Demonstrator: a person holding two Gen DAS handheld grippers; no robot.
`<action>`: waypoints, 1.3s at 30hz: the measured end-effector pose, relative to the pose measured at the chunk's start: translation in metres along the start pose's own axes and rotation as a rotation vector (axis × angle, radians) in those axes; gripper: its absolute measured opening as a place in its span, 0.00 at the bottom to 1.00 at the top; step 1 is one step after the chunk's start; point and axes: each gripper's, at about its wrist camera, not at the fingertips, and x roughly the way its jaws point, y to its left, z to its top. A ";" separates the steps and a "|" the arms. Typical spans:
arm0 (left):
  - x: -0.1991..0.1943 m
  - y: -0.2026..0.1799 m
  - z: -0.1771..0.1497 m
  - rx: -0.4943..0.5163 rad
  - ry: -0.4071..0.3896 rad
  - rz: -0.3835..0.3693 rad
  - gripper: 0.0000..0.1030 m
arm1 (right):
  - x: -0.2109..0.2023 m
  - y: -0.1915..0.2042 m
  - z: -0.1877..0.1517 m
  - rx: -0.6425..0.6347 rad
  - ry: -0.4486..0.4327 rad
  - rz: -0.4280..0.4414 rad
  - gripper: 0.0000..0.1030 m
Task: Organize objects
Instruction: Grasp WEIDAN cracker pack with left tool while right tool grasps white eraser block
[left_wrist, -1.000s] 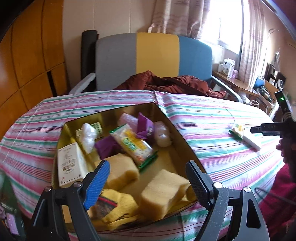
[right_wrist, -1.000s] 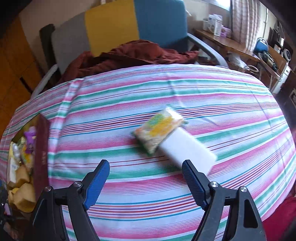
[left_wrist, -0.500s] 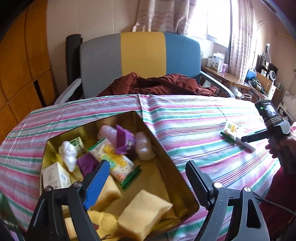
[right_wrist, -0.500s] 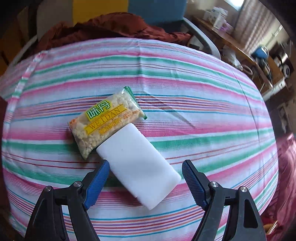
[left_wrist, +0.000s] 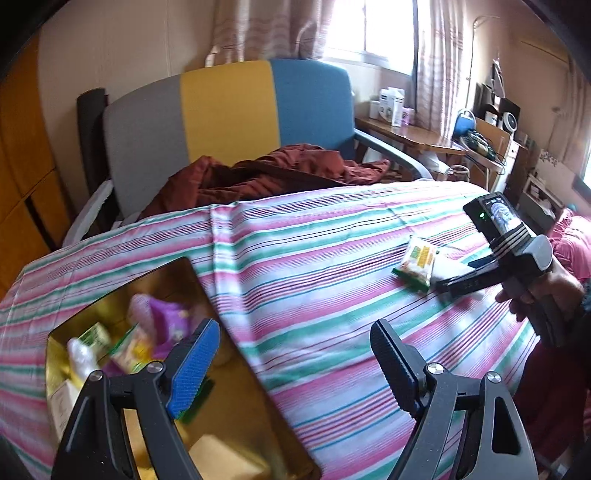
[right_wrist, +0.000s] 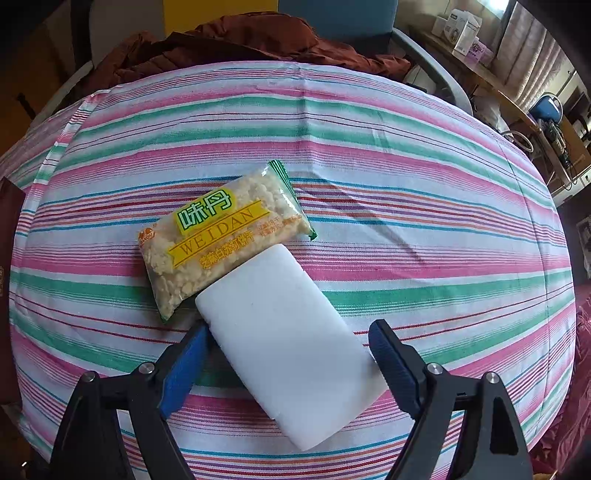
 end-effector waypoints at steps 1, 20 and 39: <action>0.004 -0.004 0.004 0.005 0.007 -0.009 0.82 | -0.002 0.000 -0.001 -0.002 -0.002 0.005 0.77; 0.130 -0.113 0.051 0.156 0.199 -0.138 0.82 | -0.010 -0.057 0.000 0.270 -0.039 -0.001 0.67; 0.224 -0.175 0.070 0.263 0.200 -0.173 0.46 | -0.006 -0.067 0.006 0.316 -0.041 0.055 0.68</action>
